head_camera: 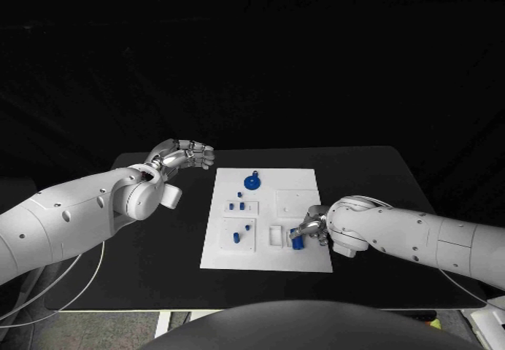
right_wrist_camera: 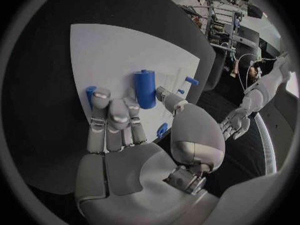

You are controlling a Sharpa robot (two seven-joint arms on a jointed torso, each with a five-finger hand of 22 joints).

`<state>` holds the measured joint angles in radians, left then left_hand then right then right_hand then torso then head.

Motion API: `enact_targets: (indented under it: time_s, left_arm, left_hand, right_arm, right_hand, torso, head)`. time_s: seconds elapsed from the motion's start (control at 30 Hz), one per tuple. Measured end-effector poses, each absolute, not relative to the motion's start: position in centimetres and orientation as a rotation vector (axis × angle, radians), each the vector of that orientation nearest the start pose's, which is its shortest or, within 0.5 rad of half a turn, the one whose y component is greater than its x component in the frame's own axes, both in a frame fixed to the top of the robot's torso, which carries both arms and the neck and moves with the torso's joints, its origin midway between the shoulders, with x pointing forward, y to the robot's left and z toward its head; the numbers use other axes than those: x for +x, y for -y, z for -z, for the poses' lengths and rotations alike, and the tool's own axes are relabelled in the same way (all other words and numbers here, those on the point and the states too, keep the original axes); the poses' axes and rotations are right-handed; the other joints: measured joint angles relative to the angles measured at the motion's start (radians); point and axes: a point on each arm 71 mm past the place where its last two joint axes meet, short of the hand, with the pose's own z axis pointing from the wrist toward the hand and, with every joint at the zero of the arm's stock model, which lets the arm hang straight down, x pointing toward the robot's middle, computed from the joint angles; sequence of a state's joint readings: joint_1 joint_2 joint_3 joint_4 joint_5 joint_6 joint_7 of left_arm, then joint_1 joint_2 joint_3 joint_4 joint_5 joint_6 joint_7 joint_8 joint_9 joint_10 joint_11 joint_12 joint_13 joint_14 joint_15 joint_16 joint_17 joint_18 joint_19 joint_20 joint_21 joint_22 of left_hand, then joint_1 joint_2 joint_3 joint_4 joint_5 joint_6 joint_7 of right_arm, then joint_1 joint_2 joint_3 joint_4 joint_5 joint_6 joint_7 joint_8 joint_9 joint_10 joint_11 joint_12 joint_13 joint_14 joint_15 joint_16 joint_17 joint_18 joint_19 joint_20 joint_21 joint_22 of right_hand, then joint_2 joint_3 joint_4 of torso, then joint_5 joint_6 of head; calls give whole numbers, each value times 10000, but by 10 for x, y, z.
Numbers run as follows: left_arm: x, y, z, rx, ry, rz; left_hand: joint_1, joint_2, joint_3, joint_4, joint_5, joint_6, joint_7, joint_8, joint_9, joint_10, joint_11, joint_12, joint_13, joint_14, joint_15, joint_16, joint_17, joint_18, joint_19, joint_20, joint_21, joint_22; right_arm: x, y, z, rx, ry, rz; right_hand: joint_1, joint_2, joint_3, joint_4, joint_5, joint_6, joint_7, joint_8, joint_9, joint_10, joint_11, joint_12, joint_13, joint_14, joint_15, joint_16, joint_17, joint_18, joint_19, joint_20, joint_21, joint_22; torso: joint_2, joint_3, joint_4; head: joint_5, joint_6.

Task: Assemble the parts on the task board

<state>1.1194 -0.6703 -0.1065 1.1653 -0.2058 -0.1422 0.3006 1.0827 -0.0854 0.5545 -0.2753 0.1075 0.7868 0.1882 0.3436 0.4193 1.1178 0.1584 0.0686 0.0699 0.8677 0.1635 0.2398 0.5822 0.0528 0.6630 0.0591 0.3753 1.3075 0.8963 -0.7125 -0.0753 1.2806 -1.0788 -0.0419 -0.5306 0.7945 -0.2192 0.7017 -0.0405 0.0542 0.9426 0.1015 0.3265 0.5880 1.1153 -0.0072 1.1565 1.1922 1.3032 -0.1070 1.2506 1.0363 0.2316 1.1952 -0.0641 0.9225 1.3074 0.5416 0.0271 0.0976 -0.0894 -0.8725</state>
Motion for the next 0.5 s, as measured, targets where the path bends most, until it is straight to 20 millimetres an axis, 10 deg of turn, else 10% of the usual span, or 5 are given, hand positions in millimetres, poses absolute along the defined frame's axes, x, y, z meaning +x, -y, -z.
enact_targets:
  time_s: [0.5]
  left_arm:
    - [517, -220, 269, -10041, -17026, 13441]
  left_hand:
    - [0, 0, 0, 0, 0, 1, 1, 0, 0, 0, 0, 0, 0, 0, 0, 0, -8, -21, 0, 0, 0, -1]
  right_arm:
    - [414, 234, 374, 4557, -24393, -2694]
  right_hand:
    - [-21, 724, 175, -867, -40, 302, -291, 16, 113, 502, -112, 170, 163, 28, -110, 1, 52, -7, -1, 2, 134, 0]
  torso:
    - [15, -15, -15]
  head:
    - [9, 3]
